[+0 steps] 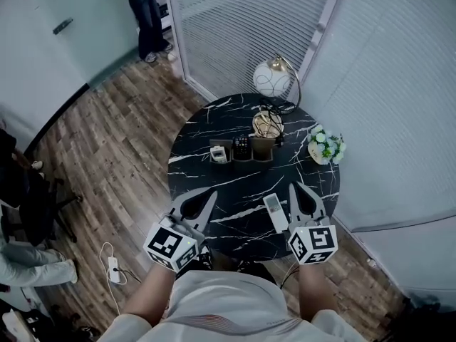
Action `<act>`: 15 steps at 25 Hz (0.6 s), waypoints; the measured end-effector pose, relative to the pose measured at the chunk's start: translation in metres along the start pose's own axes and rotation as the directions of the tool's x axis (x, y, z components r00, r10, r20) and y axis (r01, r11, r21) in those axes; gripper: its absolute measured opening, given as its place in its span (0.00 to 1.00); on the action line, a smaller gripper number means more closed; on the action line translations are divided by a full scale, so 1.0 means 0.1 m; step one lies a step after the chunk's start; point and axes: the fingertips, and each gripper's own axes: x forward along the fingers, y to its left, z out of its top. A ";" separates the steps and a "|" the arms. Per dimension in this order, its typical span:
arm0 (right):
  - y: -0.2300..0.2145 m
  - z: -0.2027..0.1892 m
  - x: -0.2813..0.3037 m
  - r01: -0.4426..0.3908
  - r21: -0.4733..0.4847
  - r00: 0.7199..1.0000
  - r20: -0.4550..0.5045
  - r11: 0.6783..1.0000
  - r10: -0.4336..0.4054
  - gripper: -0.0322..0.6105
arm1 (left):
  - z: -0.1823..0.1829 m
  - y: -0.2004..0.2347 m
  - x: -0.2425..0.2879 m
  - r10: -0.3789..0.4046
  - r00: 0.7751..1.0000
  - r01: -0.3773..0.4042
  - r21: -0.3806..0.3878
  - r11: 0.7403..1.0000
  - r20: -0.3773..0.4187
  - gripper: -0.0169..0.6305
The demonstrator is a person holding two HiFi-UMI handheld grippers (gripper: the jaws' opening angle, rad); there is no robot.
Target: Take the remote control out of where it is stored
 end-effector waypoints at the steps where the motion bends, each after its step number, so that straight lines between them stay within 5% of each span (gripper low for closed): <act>1: 0.03 0.09 -0.04 -0.006 -0.006 1.000 0.026 1.000 0.006 0.08 | 0.03 -0.01 0.00 -0.002 1.000 0.002 0.004 1.000 0.006 0.04; 15: 0.18 0.35 -0.17 -0.045 -0.030 0.994 0.094 0.999 0.048 0.08 | 0.25 -0.10 -0.06 0.006 0.998 -0.008 0.039 0.999 0.056 0.04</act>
